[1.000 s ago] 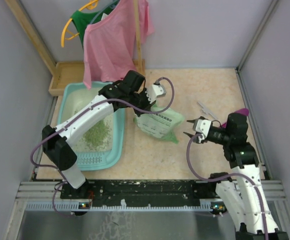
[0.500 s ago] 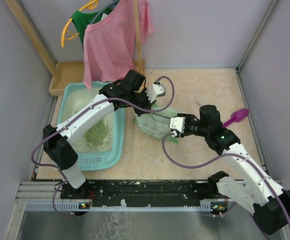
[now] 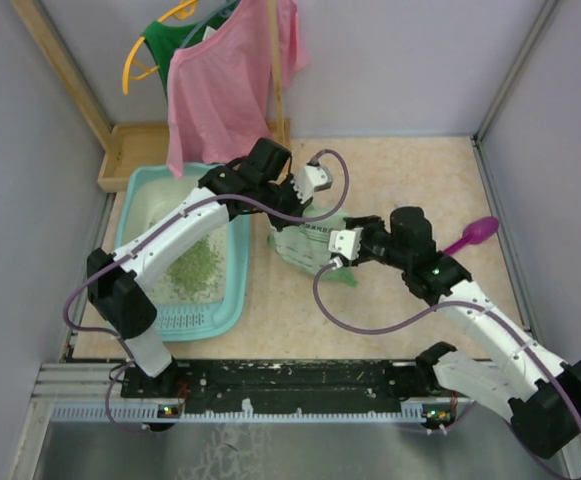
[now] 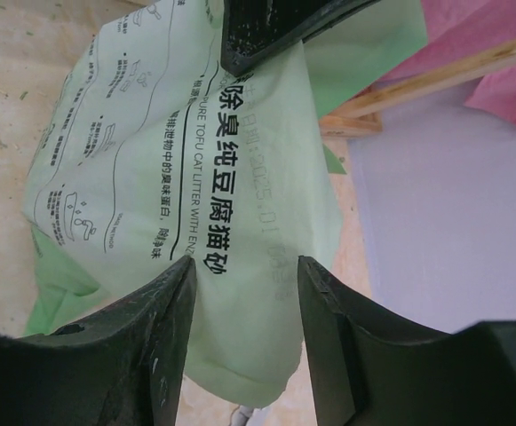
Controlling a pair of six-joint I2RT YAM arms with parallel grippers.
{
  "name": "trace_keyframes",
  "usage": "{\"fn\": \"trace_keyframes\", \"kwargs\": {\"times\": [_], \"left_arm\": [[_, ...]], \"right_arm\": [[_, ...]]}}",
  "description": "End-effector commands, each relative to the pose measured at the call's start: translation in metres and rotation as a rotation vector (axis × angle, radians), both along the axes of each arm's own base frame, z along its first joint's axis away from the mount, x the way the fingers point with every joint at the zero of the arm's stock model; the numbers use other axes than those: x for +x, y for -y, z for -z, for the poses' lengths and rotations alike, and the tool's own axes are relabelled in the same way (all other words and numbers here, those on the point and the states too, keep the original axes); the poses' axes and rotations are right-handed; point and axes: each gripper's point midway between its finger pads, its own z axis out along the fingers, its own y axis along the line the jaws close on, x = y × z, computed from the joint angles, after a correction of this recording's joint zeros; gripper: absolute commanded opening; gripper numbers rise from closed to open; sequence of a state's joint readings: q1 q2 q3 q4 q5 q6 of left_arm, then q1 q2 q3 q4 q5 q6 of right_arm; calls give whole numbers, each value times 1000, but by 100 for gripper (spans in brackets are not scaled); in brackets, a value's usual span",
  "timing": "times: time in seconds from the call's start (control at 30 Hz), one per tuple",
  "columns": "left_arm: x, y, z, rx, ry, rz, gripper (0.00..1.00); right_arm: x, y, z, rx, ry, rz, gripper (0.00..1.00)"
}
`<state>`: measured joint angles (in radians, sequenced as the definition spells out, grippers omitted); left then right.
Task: Fill the litter box with clean litter
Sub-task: Close the cat litter bag at the center of the board.
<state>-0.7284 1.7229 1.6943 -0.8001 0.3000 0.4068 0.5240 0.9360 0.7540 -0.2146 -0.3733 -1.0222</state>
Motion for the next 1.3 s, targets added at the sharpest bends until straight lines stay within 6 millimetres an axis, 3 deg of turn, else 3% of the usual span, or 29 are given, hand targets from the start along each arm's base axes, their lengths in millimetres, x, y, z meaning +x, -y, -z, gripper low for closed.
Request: {"fn": "trace_keyframes", "kwargs": {"times": [0.0,0.23,0.43,0.57,0.7,0.9,1.1,1.27], "left_arm": [[6,11,-57,-145,102,-1,0],[0,9,-74,-181,135,11,0],[-4,8,-81,-205,156,28,0],[-5,9,-84,-210,155,35,0],[-6,10,-89,-221,160,39,0],[-7,10,-90,-227,158,37,0],[-7,10,-87,-223,150,36,0],[-6,11,-85,-226,148,34,0]], "right_arm": [[9,-7,-69,75,189,8,52],[14,-13,-66,87,137,8,63],[-10,-27,-63,95,14,-106,62],[-30,-32,-47,88,-76,-179,62],[-35,-32,-32,82,-123,-185,62],[-26,-26,-14,62,-114,-133,61],[-11,-22,-9,44,-69,-80,61],[4,-15,-17,52,-3,-7,61]]}}
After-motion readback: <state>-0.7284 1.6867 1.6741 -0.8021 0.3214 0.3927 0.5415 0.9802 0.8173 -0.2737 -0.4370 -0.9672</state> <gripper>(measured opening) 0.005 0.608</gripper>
